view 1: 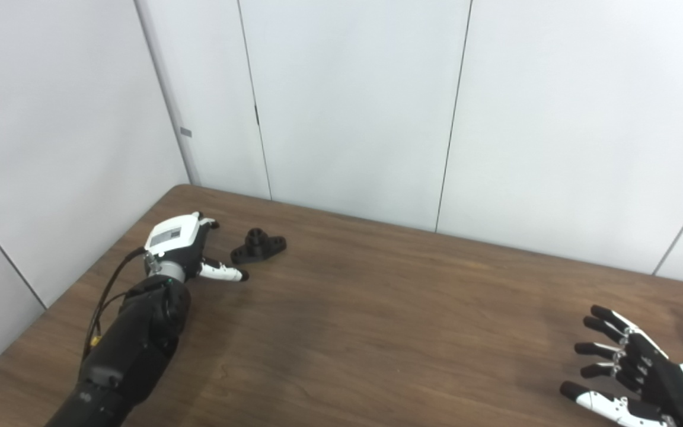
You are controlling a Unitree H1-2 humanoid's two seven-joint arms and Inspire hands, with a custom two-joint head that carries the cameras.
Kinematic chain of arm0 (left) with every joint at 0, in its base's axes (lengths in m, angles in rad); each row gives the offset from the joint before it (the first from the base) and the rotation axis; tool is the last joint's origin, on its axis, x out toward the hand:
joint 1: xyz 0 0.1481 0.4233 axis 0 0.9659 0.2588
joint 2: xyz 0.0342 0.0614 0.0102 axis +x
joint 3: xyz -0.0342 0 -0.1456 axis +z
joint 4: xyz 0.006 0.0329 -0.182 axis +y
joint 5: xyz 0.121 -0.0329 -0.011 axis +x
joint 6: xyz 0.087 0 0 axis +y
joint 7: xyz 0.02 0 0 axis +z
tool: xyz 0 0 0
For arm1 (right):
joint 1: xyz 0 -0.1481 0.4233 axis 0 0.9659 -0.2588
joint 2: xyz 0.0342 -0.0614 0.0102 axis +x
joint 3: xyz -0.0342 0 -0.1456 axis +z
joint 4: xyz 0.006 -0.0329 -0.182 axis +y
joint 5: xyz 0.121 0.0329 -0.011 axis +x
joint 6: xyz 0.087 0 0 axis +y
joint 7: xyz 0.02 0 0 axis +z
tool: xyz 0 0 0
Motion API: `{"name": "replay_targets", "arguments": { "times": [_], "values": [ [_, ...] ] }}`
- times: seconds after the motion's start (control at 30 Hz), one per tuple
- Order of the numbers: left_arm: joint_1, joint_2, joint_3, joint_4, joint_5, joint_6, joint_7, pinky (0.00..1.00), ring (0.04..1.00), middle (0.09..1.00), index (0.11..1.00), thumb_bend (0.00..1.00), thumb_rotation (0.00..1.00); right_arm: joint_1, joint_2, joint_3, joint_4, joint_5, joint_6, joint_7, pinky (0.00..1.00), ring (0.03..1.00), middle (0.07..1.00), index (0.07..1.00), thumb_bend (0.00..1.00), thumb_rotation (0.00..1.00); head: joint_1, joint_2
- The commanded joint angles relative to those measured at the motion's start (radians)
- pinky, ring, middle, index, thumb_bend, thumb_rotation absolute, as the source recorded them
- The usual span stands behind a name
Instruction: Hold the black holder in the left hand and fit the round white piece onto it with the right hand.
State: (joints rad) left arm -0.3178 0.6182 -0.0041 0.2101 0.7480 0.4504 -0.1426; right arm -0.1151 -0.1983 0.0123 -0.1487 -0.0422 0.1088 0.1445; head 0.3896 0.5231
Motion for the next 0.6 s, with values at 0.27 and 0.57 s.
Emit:
{"name": "replay_targets", "arguments": {
  "times": [0.27,0.57],
  "values": [
    [-0.060,-0.018,0.040,0.086,-0.129,-0.086,0.124,1.00,1.000,1.000,0.824,1.00,0.38,-0.002,-0.008,-0.015,-0.044,-0.010,-0.033,-0.007,0.56,0.689,0.828,0.831,0.62,0.00,-0.008,0.001],
    [-0.070,-0.043,0.035,0.165,-0.202,-0.148,0.198,1.00,1.000,1.000,0.808,0.95,0.35,0.010,-0.007,-0.015,-0.055,-0.022,-0.027,-0.010,0.56,0.699,0.833,0.835,0.62,0.00,-0.015,0.006]
  ]
}}
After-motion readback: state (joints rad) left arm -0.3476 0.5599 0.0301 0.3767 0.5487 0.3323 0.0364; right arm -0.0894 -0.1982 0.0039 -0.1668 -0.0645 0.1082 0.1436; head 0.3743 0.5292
